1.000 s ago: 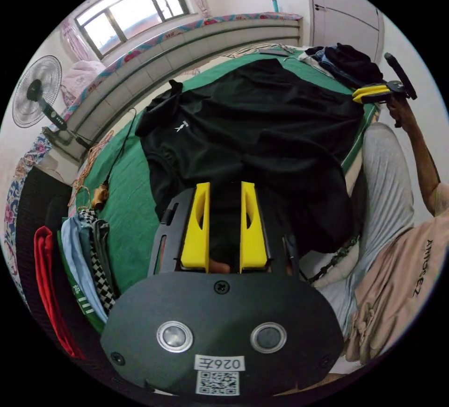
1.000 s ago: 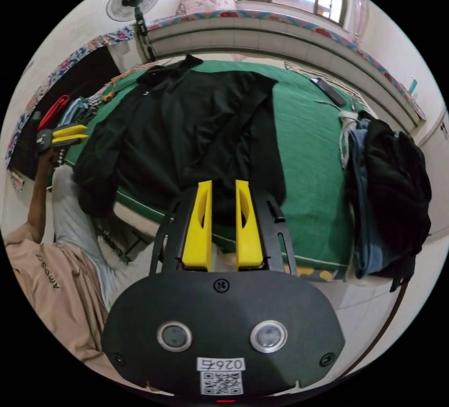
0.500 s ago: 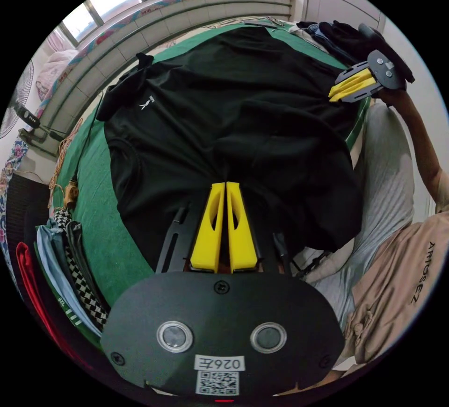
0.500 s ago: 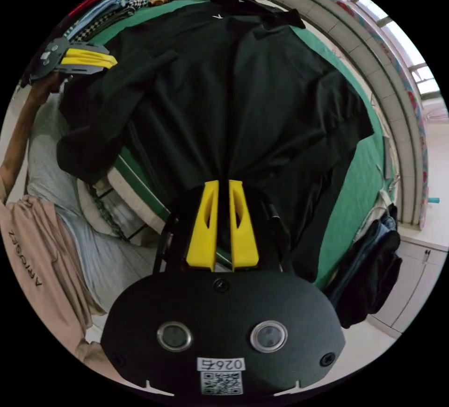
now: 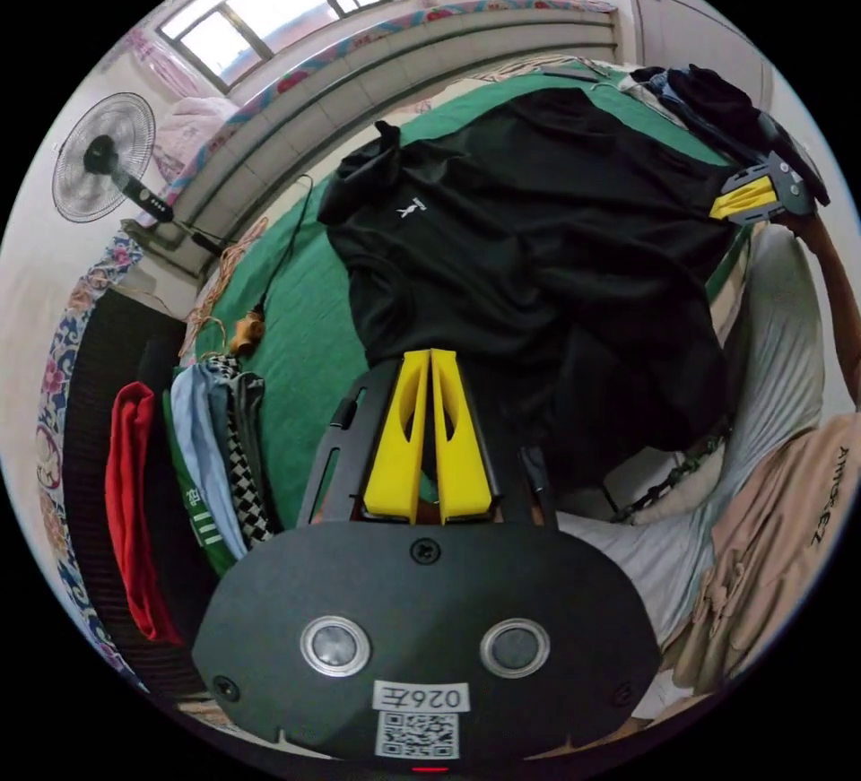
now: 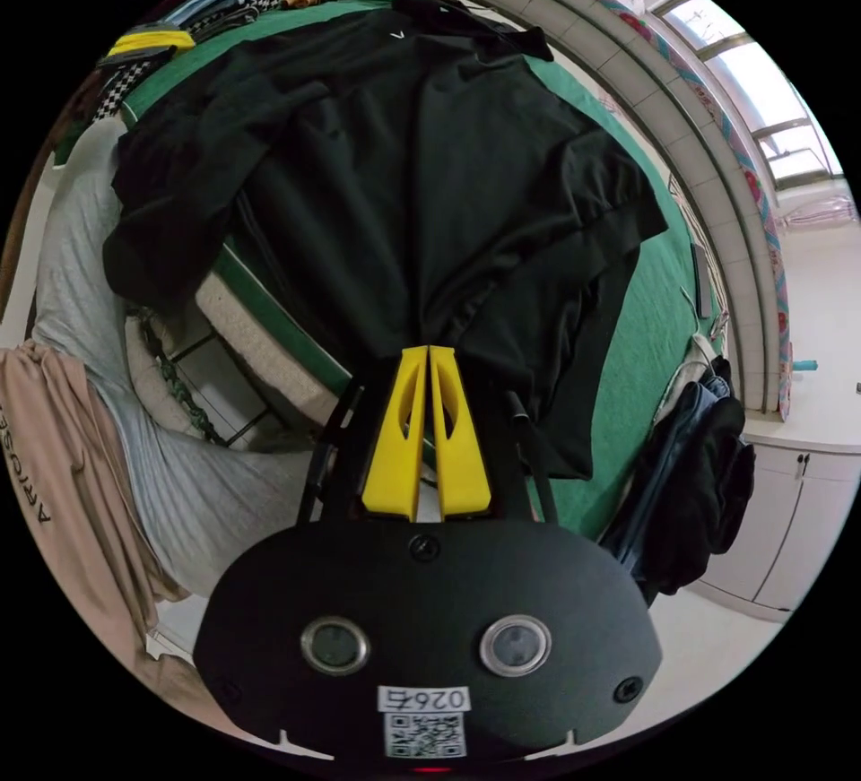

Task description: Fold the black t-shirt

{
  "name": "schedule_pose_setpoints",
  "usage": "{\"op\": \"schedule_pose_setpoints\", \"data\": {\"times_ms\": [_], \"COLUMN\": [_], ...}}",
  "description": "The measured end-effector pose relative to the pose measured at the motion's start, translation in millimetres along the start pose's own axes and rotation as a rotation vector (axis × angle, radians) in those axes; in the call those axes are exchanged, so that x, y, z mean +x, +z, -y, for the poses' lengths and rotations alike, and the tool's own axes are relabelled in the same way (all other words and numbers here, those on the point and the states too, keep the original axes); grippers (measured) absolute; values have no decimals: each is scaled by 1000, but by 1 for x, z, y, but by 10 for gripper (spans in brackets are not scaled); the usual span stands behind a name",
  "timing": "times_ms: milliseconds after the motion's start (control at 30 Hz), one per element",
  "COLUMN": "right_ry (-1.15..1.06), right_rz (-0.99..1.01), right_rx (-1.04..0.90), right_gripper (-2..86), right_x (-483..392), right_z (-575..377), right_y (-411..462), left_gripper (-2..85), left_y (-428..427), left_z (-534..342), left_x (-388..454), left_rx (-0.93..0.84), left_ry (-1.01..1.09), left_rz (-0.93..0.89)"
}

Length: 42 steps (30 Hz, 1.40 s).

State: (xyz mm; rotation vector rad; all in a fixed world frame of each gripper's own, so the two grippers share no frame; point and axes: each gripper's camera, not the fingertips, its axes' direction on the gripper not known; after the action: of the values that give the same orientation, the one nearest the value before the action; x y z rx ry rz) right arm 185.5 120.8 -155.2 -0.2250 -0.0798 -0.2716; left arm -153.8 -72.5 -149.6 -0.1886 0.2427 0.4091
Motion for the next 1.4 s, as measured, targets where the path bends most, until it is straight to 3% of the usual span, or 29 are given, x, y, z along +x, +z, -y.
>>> {"op": "schedule_pose_setpoints", "data": {"times_ms": [100, 200, 267, 367, 467, 600, 767, 867, 933, 1000, 1167, 1267, 1400], "right_ry": [9, 51, 96, 173, 196, 396, 615, 736, 683, 649, 528, 533, 645], "right_rz": [-5, -44, -72, -68, 59, 155, 245, 402, 513, 438, 110, -48, -52], "right_rx": [29, 121, 206, 330, 382, 420, 395, 323, 268, 306, 487, 561, 277], "right_gripper": [-9, -10, -8, -8, -8, 2, 115, 159, 76, 5, -12, -6, 62], "right_x": [7, 19, 32, 64, 109, 191, 279, 321, 328, 321, 298, 316, 368], "right_z": [3, 5, 6, 10, 26, 53, 92, 119, 138, 141, 137, 163, 216], "right_y": [-9, -25, -37, -51, -55, -46, -15, 26, 47, 30, -57, -87, -64], "left_gripper": [9, 93, 110, 126, 141, 187, 276, 244, 162, 74, 61, 70, 149], "left_y": [-8, -8, 5, 38, 74, 124, 183, 231, 232, 222, 172, 166, 190], "left_z": [3, 12, 26, 55, 86, 132, 181, 200, 200, 192, 157, 166, 169], "left_x": [-36, -75, -99, -137, -174, -225, -267, -277, -276, -286, -331, -359, -387], "left_rx": [131, 319, 344, 317, 263, 185, 99, -35, -24, 74, 345, 410, 331], "left_ry": [-51, -128, -149, -183, -221, -233, -277, -328, -341, -321, -392, -418, -555], "left_rz": [-105, -213, -288, -386, -372, -415, -485, -581, -441, -512, -482, -460, -558]}}
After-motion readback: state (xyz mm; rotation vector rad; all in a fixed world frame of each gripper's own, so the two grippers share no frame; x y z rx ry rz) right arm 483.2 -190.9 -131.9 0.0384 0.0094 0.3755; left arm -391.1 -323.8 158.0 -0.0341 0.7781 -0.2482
